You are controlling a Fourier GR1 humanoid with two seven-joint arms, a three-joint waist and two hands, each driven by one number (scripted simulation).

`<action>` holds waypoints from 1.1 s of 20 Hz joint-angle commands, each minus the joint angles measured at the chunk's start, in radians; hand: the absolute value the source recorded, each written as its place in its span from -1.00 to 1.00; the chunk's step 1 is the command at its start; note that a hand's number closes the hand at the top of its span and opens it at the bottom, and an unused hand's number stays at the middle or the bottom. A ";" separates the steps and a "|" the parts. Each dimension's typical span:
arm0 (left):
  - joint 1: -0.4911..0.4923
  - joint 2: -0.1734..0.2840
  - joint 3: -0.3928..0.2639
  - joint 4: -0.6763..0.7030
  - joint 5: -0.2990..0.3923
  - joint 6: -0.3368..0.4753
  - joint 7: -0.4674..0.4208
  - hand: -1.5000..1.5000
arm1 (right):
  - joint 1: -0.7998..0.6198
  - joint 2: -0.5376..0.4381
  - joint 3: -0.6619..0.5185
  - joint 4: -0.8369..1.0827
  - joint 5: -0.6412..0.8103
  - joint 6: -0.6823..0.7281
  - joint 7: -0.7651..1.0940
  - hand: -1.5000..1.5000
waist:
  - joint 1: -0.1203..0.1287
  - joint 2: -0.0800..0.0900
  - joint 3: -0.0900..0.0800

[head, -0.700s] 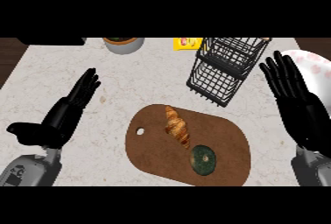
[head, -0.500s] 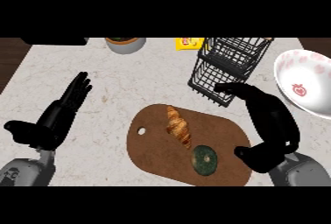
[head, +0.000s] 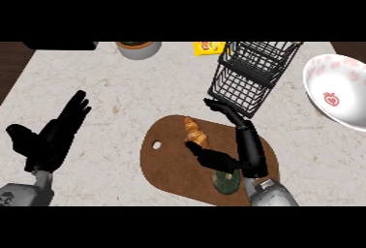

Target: Pick the croissant from the cutting board and place it in the tiered basket

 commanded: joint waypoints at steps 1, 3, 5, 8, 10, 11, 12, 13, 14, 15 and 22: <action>0.038 0.008 0.024 -0.038 0.020 -0.010 0.032 0.00 | -0.091 0.064 0.075 0.131 0.183 -0.167 0.026 -1.00 | 0.004 -0.001 0.003; 0.021 -0.015 0.000 -0.059 -0.002 0.024 0.079 0.00 | -0.100 0.042 0.112 0.051 0.302 -0.145 0.173 -1.00 | -0.011 -0.004 0.002; 0.040 0.012 0.032 -0.024 0.012 -0.006 0.032 0.00 | -0.128 -0.060 0.129 0.016 0.420 -0.090 0.311 -1.00 | -0.019 -0.010 -0.001; 0.084 0.010 0.029 -0.050 0.013 -0.004 0.023 0.00 | -0.161 -0.157 0.166 -0.019 0.551 0.036 0.472 -1.00 | -0.023 -0.022 -0.004; 0.050 -0.007 0.020 -0.017 0.004 0.009 0.037 0.00 | -0.204 -0.204 0.201 -0.007 0.558 0.202 0.562 -1.00 | -0.033 -0.016 -0.005; 0.009 0.019 0.051 -0.021 0.011 0.016 0.065 0.00 | -0.220 -0.207 0.234 -0.026 0.562 0.276 0.610 -1.00 | -0.037 -0.018 -0.005; 0.063 0.019 0.038 -0.037 0.019 -0.009 0.046 0.00 | -0.203 -0.215 0.269 -0.036 0.551 0.348 0.652 -1.00 | -0.023 -0.021 -0.005; 0.051 -0.001 0.008 -0.022 -0.009 0.004 0.038 0.00 | -0.228 -0.201 0.303 -0.039 0.539 0.428 0.697 -1.00 | -0.028 -0.018 -0.007; 0.052 -0.017 0.003 -0.028 -0.013 0.014 0.029 0.00 | -0.243 -0.218 0.296 -0.051 0.514 0.499 0.736 -1.00 | -0.026 -0.015 -0.004; 0.042 0.000 0.017 -0.044 -0.006 0.013 0.053 0.00 | -0.252 -0.184 0.329 -0.076 0.512 0.554 0.806 -1.00 | -0.022 -0.017 -0.003; 0.059 -0.009 0.027 -0.072 -0.015 -0.012 0.056 0.00 | -0.407 0.060 0.350 -0.089 0.485 0.716 1.170 -1.00 | -0.003 -0.003 0.003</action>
